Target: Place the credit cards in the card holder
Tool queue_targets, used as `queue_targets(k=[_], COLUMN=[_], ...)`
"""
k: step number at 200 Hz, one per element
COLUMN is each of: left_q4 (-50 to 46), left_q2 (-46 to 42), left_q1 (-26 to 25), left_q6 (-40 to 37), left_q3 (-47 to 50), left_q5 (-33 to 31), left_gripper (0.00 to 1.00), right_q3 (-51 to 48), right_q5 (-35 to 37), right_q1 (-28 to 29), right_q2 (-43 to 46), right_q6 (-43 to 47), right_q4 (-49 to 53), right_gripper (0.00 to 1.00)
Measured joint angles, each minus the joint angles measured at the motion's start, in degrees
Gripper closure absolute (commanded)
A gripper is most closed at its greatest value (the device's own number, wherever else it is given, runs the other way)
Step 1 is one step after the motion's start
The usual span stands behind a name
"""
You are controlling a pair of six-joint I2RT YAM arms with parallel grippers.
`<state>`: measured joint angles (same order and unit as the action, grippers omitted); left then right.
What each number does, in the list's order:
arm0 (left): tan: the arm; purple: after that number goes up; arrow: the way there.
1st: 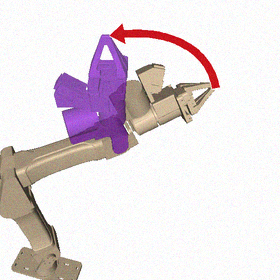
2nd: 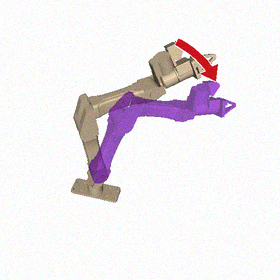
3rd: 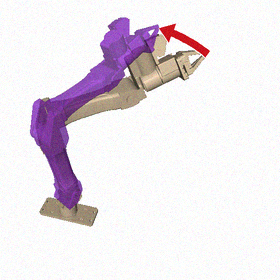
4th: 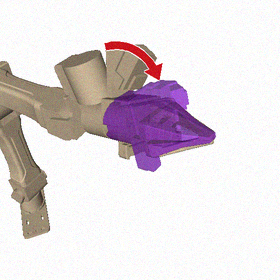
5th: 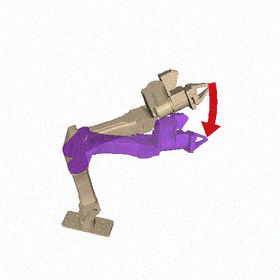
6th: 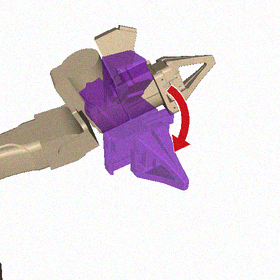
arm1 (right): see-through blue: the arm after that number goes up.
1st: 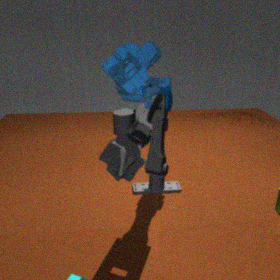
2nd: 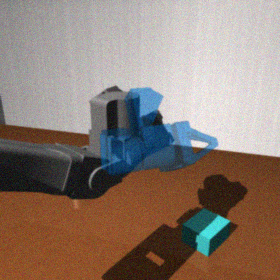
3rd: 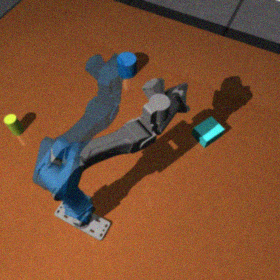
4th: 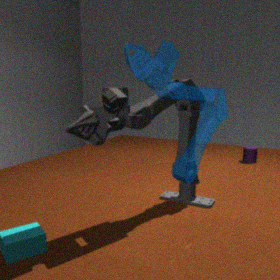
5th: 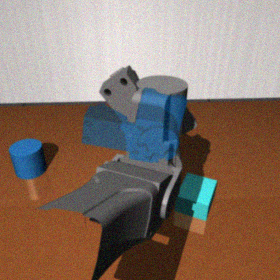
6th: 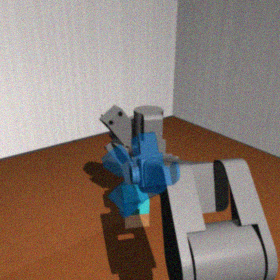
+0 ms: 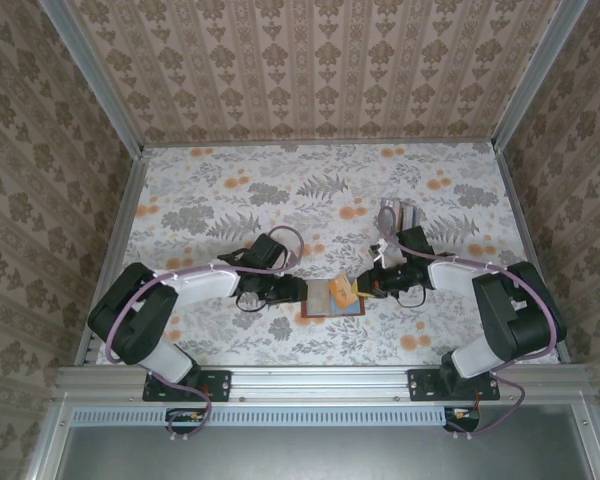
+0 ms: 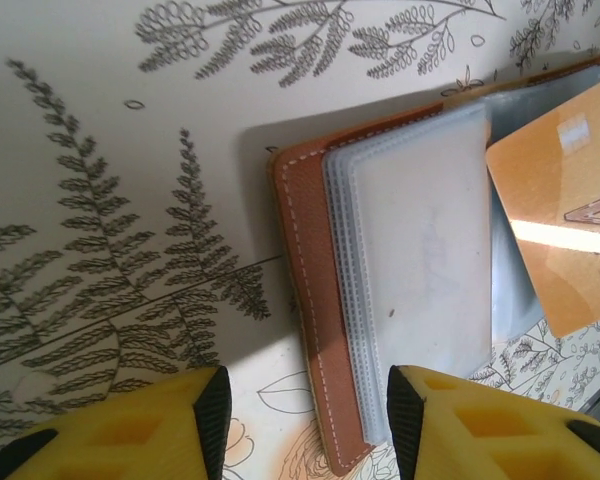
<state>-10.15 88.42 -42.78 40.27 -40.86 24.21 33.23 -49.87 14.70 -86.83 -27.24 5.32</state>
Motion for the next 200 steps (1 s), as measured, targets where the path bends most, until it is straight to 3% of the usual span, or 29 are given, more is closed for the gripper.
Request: queue_targets(k=[116, 200], left_q4=[0.55, 1.46], left_q2=[1.75, 1.97], left_q1=[-1.18, -1.51], left_q6=[2.23, 3.54], left_q3=[-0.57, -0.52], left_q5=[-1.68, -2.16], left_gripper=[0.6, 0.65], right_q3=[-0.83, -2.69], right_q5=[0.13, 4.92], right_q1=[1.46, 6.78], right_q2=[-1.57, -3.89], right_q6=[-0.48, -9.79], right_q4=[-1.31, -12.76], right_gripper=[1.0, 1.0])
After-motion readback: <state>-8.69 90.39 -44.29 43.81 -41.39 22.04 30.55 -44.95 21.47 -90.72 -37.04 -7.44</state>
